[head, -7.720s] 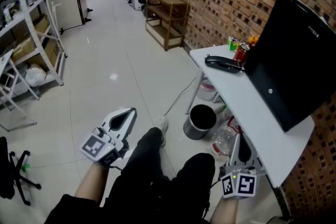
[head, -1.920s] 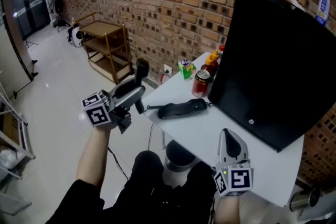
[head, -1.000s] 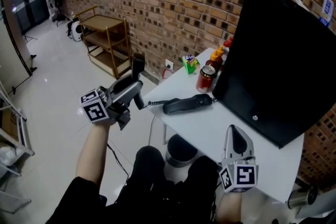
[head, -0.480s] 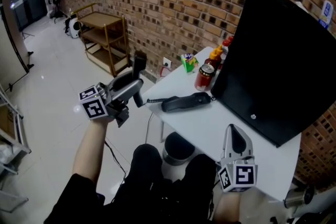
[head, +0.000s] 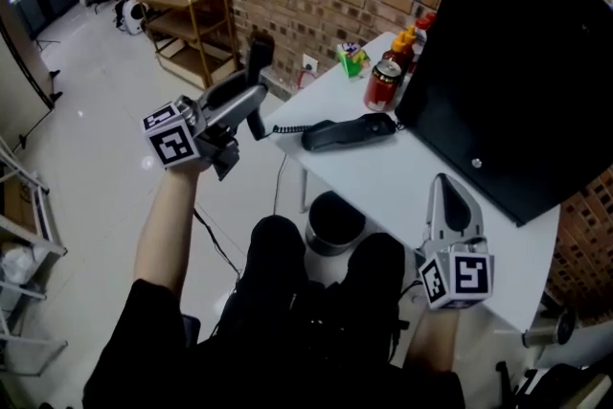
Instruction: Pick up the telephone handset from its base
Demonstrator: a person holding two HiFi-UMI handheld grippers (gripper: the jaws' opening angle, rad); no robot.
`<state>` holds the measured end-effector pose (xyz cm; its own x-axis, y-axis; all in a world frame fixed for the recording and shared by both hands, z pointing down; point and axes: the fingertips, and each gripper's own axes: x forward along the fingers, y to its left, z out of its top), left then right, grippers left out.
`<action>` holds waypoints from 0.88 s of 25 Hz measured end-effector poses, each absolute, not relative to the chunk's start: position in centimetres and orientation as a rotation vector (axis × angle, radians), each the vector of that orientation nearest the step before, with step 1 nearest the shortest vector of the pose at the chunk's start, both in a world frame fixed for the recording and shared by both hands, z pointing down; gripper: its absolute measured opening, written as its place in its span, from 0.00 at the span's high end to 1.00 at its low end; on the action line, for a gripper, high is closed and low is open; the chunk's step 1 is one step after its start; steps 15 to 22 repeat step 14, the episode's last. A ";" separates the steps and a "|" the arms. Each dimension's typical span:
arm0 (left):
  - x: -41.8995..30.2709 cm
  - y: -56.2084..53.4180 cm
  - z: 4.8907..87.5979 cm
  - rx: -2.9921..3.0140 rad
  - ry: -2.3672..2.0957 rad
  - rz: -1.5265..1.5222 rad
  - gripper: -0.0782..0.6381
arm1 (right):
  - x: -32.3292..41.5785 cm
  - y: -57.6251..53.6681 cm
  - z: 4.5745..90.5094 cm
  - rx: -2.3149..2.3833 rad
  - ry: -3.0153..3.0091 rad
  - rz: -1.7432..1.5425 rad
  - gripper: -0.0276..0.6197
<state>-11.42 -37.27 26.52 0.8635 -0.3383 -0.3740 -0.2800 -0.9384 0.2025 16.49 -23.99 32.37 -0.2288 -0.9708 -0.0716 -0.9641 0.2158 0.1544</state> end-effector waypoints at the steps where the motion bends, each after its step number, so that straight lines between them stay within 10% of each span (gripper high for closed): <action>1: -11.4 -37.5 26.6 2.888 -0.478 -0.616 0.54 | 16.8 -23.9 32.4 1.927 -2.418 -0.251 0.94; 22: -11.2 -37.2 26.3 2.878 -0.508 -0.608 0.54 | 18.2 -22.6 31.8 1.950 -2.395 -0.232 0.94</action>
